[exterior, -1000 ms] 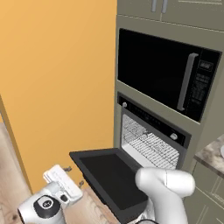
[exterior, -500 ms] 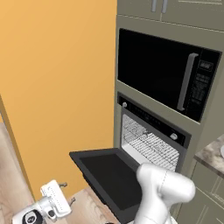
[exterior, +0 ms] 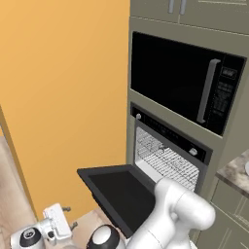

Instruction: Place the fish on the top rack of the oven, and slide the tray back inside. Close the oven door.

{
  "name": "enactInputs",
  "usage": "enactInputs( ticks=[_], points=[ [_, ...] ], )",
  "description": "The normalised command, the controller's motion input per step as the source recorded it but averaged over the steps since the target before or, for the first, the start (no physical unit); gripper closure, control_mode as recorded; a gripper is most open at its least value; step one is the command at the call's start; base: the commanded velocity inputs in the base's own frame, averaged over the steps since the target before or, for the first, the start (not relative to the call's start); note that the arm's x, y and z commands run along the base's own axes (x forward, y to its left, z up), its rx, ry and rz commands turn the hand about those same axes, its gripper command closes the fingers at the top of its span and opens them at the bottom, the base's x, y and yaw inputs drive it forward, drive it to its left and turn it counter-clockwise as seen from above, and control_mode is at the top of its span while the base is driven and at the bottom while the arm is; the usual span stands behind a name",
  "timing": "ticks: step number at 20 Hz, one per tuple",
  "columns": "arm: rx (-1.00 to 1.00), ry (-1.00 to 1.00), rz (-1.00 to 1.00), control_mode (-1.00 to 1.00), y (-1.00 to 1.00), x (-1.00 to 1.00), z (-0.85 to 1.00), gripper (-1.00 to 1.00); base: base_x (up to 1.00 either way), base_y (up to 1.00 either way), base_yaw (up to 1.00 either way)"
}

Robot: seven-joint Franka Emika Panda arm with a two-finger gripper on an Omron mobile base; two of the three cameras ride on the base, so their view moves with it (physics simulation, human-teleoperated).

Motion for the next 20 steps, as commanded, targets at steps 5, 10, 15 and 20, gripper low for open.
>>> enactInputs(
  ticks=[5, 10, 15, 20],
  points=[
    [0.00, -0.03, 0.00, -1.00, 0.04, 0.16, -1.00, -1.00, 0.00, 0.00, 0.00],
    [0.00, -0.15, 0.00, -1.00, -0.01, 0.00, -1.00, -1.00, 0.00, 0.00, 0.00],
    [0.00, -0.06, 0.00, -1.00, -0.01, 0.17, -1.00, -1.00, 0.00, 0.00, 0.00],
    [0.00, -0.03, 0.00, -1.00, -0.07, 0.19, -1.00, -1.00, 0.00, 0.00, 0.00]
  ],
)
